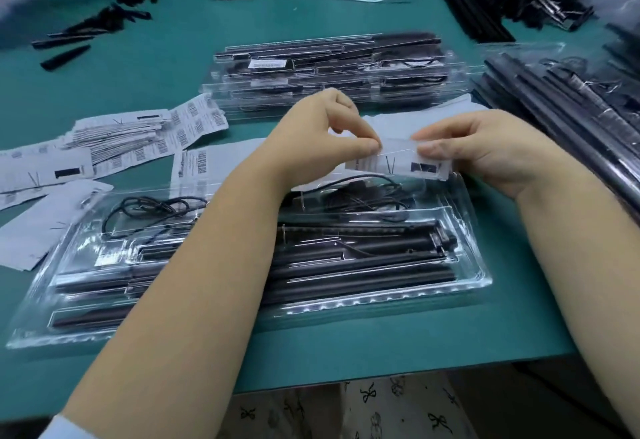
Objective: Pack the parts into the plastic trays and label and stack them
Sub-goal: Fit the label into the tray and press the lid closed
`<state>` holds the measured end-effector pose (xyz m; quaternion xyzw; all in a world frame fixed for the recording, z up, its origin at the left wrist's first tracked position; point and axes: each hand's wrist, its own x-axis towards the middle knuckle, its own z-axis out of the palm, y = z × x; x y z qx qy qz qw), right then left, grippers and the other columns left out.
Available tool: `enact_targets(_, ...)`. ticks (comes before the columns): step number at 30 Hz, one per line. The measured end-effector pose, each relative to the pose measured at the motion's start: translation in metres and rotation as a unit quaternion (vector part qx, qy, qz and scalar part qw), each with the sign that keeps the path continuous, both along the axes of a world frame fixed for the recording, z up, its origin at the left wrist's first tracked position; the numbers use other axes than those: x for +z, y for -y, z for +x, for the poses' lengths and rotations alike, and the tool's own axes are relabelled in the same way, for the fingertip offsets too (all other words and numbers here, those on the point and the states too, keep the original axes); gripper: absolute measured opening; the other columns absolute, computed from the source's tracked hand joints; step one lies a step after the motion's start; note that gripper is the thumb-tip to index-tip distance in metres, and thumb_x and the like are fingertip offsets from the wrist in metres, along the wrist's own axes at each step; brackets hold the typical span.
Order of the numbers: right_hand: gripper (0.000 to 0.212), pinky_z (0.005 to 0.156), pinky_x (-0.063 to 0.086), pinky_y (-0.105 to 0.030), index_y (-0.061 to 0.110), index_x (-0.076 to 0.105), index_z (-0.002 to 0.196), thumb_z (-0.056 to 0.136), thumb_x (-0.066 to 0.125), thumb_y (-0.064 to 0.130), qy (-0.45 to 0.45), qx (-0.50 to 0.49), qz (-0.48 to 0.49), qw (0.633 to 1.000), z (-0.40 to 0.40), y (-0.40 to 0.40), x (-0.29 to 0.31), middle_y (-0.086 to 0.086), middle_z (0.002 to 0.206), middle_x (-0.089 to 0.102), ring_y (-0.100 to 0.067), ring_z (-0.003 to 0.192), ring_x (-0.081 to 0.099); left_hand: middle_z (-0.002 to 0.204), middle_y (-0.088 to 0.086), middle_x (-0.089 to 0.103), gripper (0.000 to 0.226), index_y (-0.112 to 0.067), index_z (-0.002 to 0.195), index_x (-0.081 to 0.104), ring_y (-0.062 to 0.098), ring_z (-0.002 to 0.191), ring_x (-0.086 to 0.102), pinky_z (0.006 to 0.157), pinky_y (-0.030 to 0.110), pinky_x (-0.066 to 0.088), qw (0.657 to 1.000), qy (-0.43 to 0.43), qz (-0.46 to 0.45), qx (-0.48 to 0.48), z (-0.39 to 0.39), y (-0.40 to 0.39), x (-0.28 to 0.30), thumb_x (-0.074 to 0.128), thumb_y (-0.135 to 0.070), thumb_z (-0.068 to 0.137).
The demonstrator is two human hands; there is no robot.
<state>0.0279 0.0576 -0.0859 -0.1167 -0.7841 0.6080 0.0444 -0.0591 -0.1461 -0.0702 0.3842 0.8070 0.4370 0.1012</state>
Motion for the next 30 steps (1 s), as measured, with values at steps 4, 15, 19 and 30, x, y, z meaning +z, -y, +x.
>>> enact_targets(4, 0.024, 0.074, 0.051, -0.018, 0.029, 0.078, 0.074, 0.05, 0.077, 0.033, -0.016, 0.043, 0.007, 0.999, 0.001, 0.004, -0.003, 0.006, 0.078, 0.074, -0.003, 0.074, 0.066, 0.086, -0.014, 0.064, 0.007, -0.023, 0.08, 0.077, 0.005, 0.082, 0.058, 0.073, 0.018, 0.044, 1.0, 0.012, 0.02, -0.004, 0.001, 0.001, 0.003, 0.071, -0.019, 0.081)
enact_targets(15, 0.031, 0.079, 0.047, -0.015, 0.032, 0.075, 0.093, 0.062, 0.073, 0.035, -0.011, 0.094, 0.069, 0.993, 0.001, 0.004, -0.005, 0.013, 0.092, 0.073, 0.0, 0.088, 0.065, 0.071, -0.011, 0.071, 0.007, -0.021, 0.08, 0.071, -0.001, 0.064, 0.059, 0.069, 0.022, 0.053, 0.999, 0.03, -0.027, -0.011, 0.003, -0.001, 0.001, 0.066, -0.02, 0.085)
enact_targets(19, 0.036, 0.075, 0.048, -0.008, 0.032, 0.076, 0.086, 0.05, 0.077, 0.026, 0.013, 0.103, 0.093, 0.99, 0.004, -0.016, -0.001, 0.012, 0.094, 0.072, 0.002, 0.091, 0.063, 0.072, -0.011, 0.07, 0.007, -0.02, 0.08, 0.072, 0.003, 0.07, 0.063, 0.072, 0.022, 0.054, 0.999, 0.025, -0.037, -0.014, 0.002, -0.002, -0.001, 0.066, -0.017, 0.082)
enact_targets(30, 0.045, 0.09, 0.038, -0.019, 0.032, 0.076, 0.081, 0.039, 0.082, 0.046, -0.002, 0.125, 0.153, 0.98, 0.0, -0.002, -0.009, 0.02, 0.104, 0.067, 0.006, 0.1, 0.059, 0.07, -0.013, 0.07, 0.01, -0.023, 0.079, 0.071, 0.0, 0.068, 0.062, 0.07, 0.022, 0.053, 0.999, 0.023, -0.03, -0.015, 0.001, -0.002, -0.001, 0.066, -0.014, 0.082)
